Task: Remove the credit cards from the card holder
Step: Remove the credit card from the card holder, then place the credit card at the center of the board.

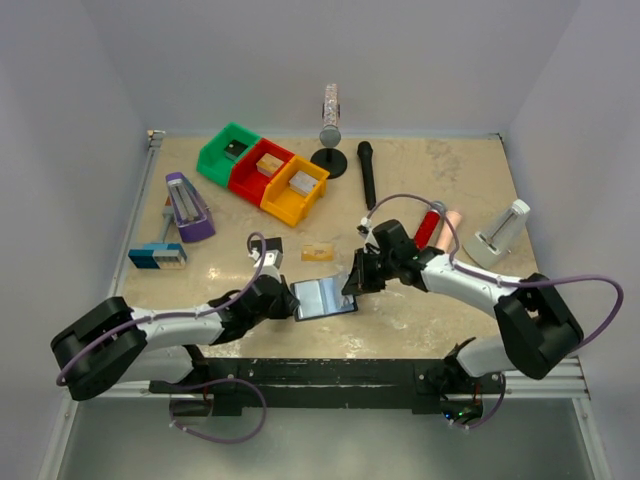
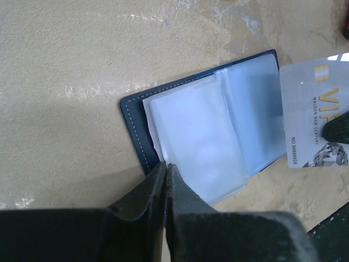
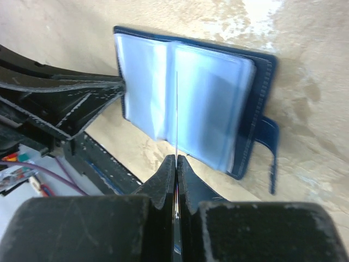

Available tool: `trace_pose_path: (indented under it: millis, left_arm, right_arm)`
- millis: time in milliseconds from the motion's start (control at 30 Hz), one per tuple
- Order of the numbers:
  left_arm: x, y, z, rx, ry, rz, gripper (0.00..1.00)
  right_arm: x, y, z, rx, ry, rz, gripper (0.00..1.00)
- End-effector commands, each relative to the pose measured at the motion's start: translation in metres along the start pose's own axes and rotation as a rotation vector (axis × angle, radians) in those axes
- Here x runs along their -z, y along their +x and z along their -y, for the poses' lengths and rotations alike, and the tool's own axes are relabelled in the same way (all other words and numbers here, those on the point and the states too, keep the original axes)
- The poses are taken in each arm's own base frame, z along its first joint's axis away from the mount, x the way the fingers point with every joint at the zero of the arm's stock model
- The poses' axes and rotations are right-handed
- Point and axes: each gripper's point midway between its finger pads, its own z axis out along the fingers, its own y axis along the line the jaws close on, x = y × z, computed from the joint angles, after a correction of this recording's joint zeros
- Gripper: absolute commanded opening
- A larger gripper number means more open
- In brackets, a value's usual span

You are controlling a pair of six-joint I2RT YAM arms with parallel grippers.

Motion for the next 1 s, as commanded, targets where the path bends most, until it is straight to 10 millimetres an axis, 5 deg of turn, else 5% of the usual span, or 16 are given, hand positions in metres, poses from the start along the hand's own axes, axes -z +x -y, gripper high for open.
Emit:
trace_pose_path:
  millis: [0, 167, 367, 567, 700, 833, 967]
  left_arm:
    - [0.01, 0.012, -0.018, -0.037, -0.048, -0.057, 0.18]
    - [0.024, -0.01, 0.001, -0.03, 0.004, -0.004, 0.54]
    - [0.05, -0.037, 0.022, -0.063, 0.058, 0.042, 0.75]
    - [0.095, -0.072, 0.082, -0.134, 0.394, 0.181, 0.74]
    - [0.138, -0.07, 0.129, -0.25, 0.733, 0.226, 0.74]
    - [0.161, -0.064, 0.151, -0.304, 0.898, 0.202, 0.75]
    - [0.163, -0.055, 0.159, -0.318, 0.954, 0.148, 0.74]
  right_arm:
    - [0.019, -0.011, 0.005, 0.078, 0.068, 0.058, 0.0]
    - [0.043, -0.016, 0.005, 0.17, 0.117, 0.093, 0.0]
    - [0.072, -0.015, -0.018, 0.293, 0.049, 0.105, 0.0]
    - [0.091, 0.02, -0.059, 0.46, -0.205, -0.011, 0.0]
    - [0.109, 0.049, -0.1, 0.525, -0.438, -0.116, 0.0]
    - [0.125, 0.066, -0.114, 0.62, -0.485, -0.161, 0.0]
    - [0.137, 0.077, -0.123, 0.669, -0.532, -0.186, 0.0]
